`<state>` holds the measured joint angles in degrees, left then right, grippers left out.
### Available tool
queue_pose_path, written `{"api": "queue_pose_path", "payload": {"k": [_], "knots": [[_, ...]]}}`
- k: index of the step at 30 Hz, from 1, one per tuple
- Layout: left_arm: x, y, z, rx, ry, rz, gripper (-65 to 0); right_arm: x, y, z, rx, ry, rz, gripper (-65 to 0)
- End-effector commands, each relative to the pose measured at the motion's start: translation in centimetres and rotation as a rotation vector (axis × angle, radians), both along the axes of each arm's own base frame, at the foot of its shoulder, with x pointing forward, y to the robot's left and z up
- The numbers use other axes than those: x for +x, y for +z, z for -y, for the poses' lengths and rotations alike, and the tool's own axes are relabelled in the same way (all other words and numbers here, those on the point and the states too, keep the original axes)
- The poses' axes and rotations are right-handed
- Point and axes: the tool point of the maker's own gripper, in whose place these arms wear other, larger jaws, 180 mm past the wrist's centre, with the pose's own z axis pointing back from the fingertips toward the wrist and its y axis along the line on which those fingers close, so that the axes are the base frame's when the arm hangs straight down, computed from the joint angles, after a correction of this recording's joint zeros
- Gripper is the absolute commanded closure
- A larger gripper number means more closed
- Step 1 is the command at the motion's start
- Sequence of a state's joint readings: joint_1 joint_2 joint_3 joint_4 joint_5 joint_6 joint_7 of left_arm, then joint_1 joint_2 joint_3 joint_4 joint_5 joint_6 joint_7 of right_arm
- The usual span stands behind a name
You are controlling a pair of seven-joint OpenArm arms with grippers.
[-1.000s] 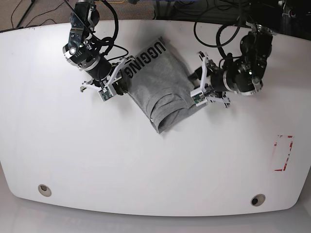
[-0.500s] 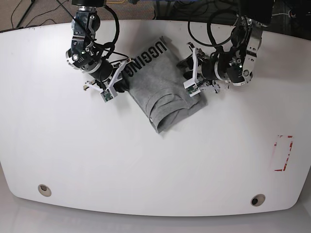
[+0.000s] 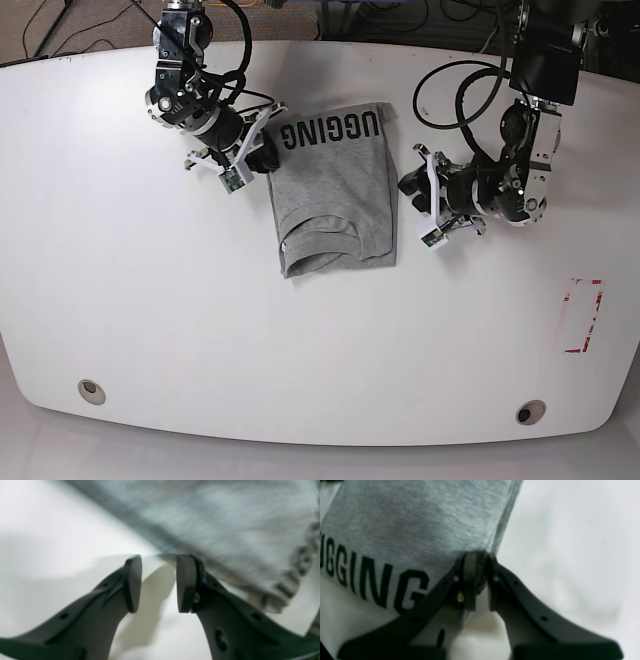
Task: Layout the t-shirt on the table in an organized manner, then fold the t-shirt properly
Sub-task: 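Grasp the folded shirt with the left gripper and lift it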
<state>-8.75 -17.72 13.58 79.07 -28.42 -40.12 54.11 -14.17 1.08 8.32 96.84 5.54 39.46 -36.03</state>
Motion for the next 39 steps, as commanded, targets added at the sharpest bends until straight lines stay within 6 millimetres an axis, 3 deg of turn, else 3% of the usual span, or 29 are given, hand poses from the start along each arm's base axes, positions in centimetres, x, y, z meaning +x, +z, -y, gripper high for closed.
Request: {"api": "queue_pose_path", "payload": {"k": [1,8,17,22,25,33,39], "knots": [[0.9,0.7,-1.0,0.026,0.001,0.031,-21.8,0.2,0.8,-1.4,0.021,0.033,0.026,-6.5],[2.0,2.8,-2.4,0.04,0.016,0.101,-21.8,0.8,1.5,-3.1,0.054,0.034,0.042,-6.5],[4.5,9.3,-5.1,0.082,0.098,0.28,-21.8,2.1,3.8,-2.9,0.029,0.041,0.101,-6.5],[5.5,12.9,-4.0,0.024,0.131,0.399,-21.7,2.8,5.7,-1.3,-0.019,0.021,0.152,-6.5],[5.8,14.7,-2.2,-0.023,0.133,0.473,-21.7,3.2,6.7,1.1,-0.068,-0.019,0.181,-6.5],[6.5,15.4,4.4,-0.173,0.185,0.559,-21.7,4.5,8.5,6.3,-0.158,-0.109,0.236,-6.5],[5.6,14.2,9.7,-0.16,0.166,0.63,-21.7,4.7,9.0,8.9,-0.195,-0.156,0.245,-6.5]]}}
